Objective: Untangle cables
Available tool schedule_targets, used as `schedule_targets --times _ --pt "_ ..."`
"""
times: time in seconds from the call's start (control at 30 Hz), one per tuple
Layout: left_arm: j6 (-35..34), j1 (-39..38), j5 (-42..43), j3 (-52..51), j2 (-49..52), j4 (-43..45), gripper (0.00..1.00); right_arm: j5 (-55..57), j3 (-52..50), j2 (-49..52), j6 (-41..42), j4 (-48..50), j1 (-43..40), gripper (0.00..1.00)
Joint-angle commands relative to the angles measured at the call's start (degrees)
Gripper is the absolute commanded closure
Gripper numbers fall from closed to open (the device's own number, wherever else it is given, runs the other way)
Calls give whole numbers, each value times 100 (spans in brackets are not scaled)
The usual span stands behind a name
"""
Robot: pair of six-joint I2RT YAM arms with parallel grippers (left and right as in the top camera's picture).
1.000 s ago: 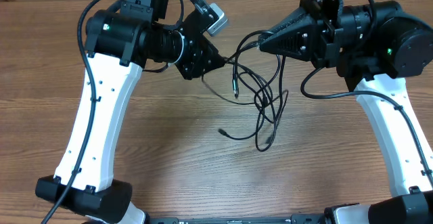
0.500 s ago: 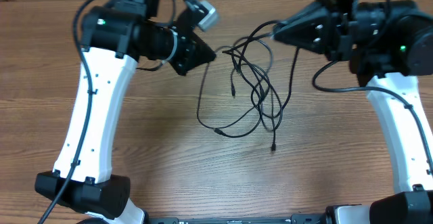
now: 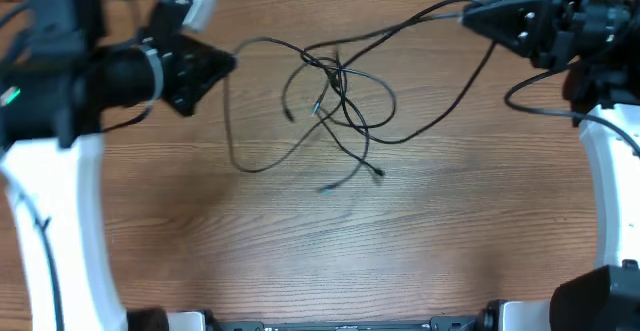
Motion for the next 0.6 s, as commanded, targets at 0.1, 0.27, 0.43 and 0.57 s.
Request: schedule_targets --times 0.1,0.27,0.43,0.57 --pt "-186 929 179 -7 -673 -20 96 -225 92 306 -66 -219 -1008 96" --pt "-186 981 177 -7 -732 -15 96 -225 92 330 -142 -299 -1556 96" --pt "-186 981 175 -7 -732 13 96 -223 92 350 -481 -448 -2291 96" --pt "-205 981 164 -7 -732 11 96 -225 92 350 -763 -946 -3158 96"
